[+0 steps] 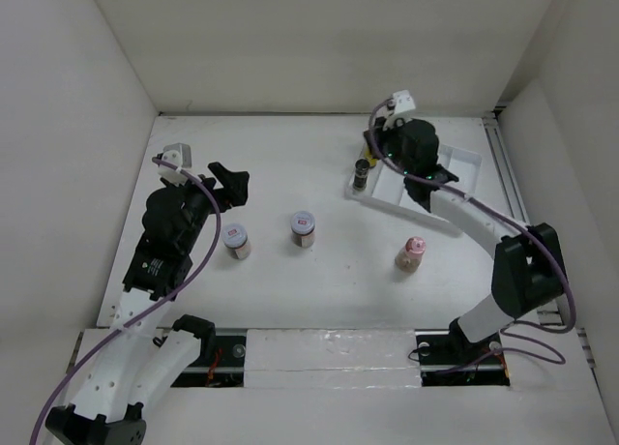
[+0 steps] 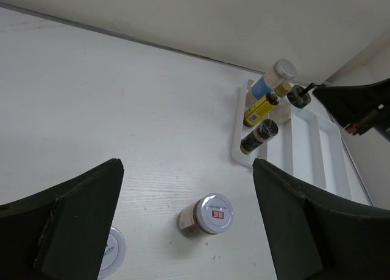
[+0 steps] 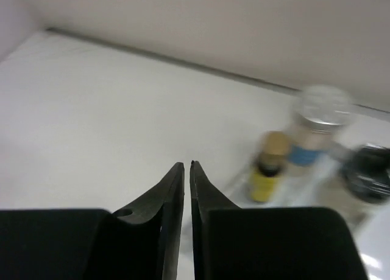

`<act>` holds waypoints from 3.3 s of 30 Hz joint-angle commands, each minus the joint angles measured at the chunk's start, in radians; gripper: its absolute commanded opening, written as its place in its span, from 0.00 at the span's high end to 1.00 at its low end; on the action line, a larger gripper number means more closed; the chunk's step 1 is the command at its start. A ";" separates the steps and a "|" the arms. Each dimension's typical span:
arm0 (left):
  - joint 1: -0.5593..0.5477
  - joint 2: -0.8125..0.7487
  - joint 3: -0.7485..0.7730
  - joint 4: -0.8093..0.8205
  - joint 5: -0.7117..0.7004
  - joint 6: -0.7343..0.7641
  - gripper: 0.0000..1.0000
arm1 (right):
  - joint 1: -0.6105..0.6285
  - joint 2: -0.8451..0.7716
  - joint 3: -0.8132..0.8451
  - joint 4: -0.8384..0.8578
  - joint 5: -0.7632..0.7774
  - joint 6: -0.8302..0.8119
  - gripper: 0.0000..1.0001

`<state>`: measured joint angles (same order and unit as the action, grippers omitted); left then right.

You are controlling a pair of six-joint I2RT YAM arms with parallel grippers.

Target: Organize the condiment bottles

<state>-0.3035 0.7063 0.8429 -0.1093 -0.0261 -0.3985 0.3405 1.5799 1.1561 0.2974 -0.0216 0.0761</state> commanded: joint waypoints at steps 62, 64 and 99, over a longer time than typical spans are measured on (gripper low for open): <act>0.006 -0.034 -0.002 0.048 0.054 0.021 0.23 | -0.104 0.059 -0.104 0.137 0.134 0.082 0.55; 0.006 -0.034 -0.002 0.048 0.054 0.021 0.23 | -0.139 0.110 -0.064 0.146 0.098 0.082 0.55; 0.006 -0.002 0.007 0.046 0.022 0.021 0.23 | 0.085 -0.057 -0.107 0.157 -0.020 0.050 0.60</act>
<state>-0.3035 0.7097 0.8429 -0.1017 0.0200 -0.3901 0.2714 1.5452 1.0740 0.3534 0.0479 0.1402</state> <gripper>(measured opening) 0.767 0.438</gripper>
